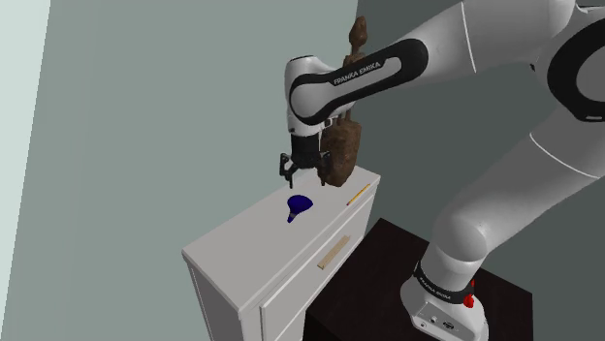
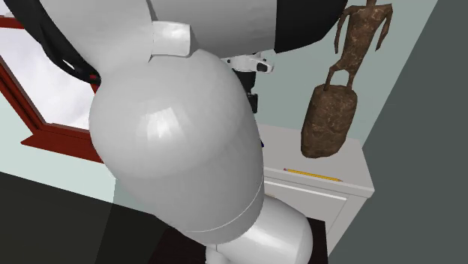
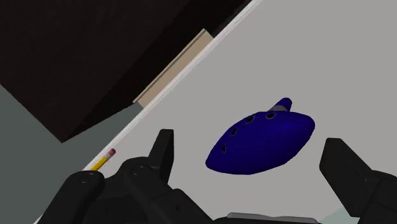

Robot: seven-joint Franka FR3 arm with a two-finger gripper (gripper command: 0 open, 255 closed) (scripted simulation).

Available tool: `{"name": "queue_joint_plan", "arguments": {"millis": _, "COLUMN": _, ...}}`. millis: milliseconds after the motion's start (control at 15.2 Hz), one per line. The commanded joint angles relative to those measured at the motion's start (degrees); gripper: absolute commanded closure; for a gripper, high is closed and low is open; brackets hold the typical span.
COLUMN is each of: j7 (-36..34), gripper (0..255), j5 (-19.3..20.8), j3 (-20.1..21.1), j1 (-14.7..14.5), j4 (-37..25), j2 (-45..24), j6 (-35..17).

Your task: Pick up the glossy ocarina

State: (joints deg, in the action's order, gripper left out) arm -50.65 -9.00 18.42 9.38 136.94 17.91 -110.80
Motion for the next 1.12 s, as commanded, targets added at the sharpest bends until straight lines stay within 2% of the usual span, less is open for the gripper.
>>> {"name": "queue_joint_plan", "arguments": {"millis": 0, "j7": -6.97, "gripper": 0, "j5": 0.76, "j3": 1.53, "j1": 1.19, "j4": -1.51, "j2": -4.69, "j6": -2.72}}
{"name": "queue_joint_plan", "arguments": {"millis": 132, "j7": -13.46, "gripper": 0, "j5": 2.00, "j3": 2.53, "j1": 2.19, "j4": -2.96, "j2": -9.42, "j6": -5.37}}
{"name": "queue_joint_plan", "arguments": {"millis": 660, "j7": -14.26, "gripper": 0, "j5": 2.97, "j3": 2.87, "j1": 2.11, "j4": -0.27, "j2": -13.17, "j6": -11.64}}
{"name": "queue_joint_plan", "arguments": {"millis": 792, "j7": -14.26, "gripper": 0, "j5": 2.97, "j3": 2.87, "j1": 2.10, "j4": -0.27, "j2": -13.17, "j6": -11.64}}
{"name": "queue_joint_plan", "arguments": {"millis": 858, "j7": -14.28, "gripper": 255, "j5": 2.96, "j3": 2.89, "j1": 2.09, "j4": -0.24, "j2": -13.18, "j6": -11.68}}
{"name": "queue_joint_plan", "arguments": {"millis": 1056, "j7": -14.27, "gripper": 255, "j5": 2.94, "j3": 2.89, "j1": 2.08, "j4": -0.17, "j2": -13.14, "j6": -11.71}}
